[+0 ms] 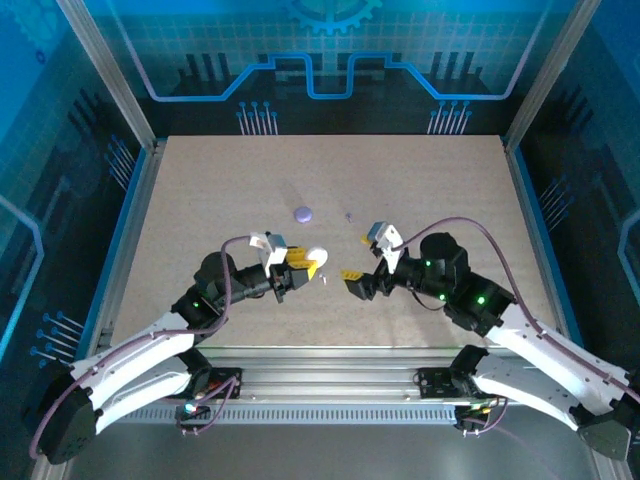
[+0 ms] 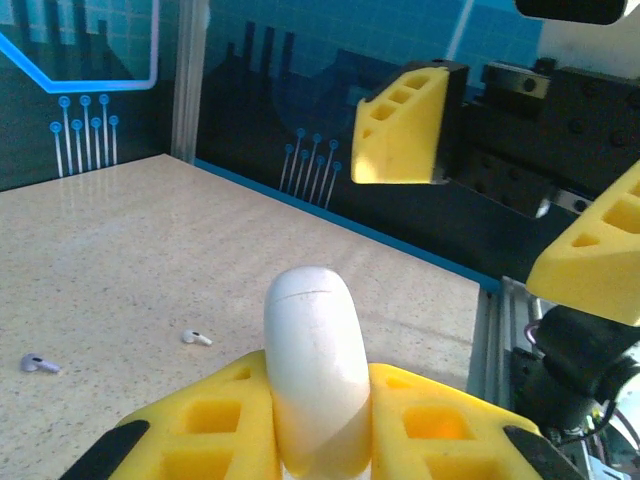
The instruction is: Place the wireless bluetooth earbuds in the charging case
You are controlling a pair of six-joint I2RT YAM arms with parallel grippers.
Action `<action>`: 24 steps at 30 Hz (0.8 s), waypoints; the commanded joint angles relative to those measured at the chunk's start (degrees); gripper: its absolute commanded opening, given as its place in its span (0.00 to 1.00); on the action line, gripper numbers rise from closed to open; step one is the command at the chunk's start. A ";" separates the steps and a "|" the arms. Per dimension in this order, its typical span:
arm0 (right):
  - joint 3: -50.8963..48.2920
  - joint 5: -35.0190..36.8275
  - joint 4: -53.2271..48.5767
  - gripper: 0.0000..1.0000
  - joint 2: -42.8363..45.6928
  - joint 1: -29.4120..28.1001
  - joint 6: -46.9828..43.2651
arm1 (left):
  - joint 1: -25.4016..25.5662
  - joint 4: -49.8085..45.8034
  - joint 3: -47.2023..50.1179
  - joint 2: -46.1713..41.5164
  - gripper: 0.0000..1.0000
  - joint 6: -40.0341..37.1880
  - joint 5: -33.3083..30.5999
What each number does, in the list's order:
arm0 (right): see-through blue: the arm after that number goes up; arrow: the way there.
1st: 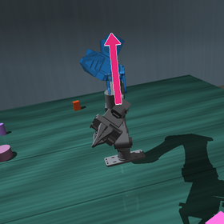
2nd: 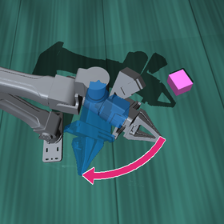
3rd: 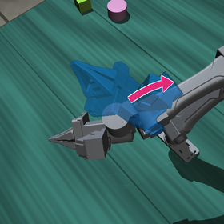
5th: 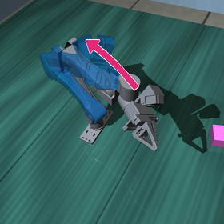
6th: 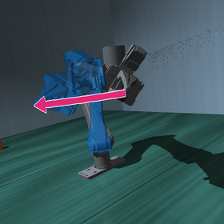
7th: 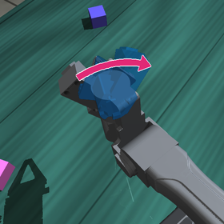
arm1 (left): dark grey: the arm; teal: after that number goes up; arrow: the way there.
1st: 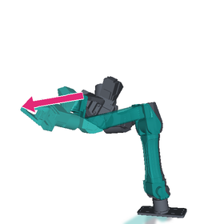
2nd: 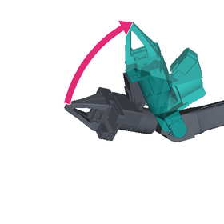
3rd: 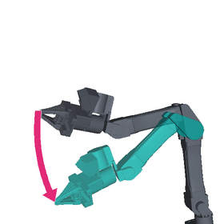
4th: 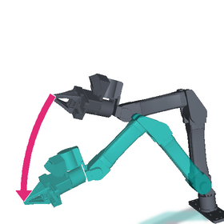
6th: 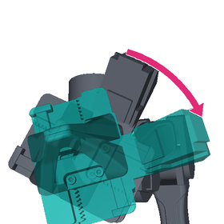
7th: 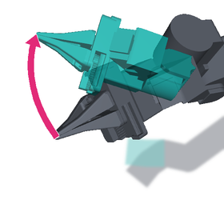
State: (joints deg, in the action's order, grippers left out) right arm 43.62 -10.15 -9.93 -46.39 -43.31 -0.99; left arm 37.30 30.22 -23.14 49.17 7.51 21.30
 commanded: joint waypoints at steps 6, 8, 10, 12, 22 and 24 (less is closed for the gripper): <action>8.62 -19.69 -10.45 0.84 -4.91 3.59 -13.82 | 0.41 0.85 -2.67 -2.15 0.23 -1.97 8.05; 9.98 -20.46 -11.05 0.84 -7.21 3.59 -14.99 | 0.41 1.54 -2.79 -2.13 0.23 -2.23 8.83; 11.25 -21.24 -11.48 0.84 -9.42 3.59 -16.61 | 0.41 1.86 -2.98 -2.15 0.23 -2.62 9.49; 13.18 -22.11 -12.85 0.84 -11.73 3.58 -18.45 | 0.40 1.69 -3.36 -2.27 0.23 -2.76 9.96; 19.82 -28.60 -18.37 0.73 -18.40 4.92 -24.82 | 0.41 2.77 -3.41 -2.87 0.23 -2.85 10.17; 20.34 -29.78 -18.95 0.71 -19.06 5.02 -25.64 | 0.41 2.83 -3.48 -3.02 0.23 -2.94 10.27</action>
State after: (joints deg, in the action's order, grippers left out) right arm 62.08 -35.92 -25.98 -64.62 -38.96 -24.01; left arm 37.34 30.33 -24.73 47.18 5.82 29.89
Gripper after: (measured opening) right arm 0.715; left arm 0.231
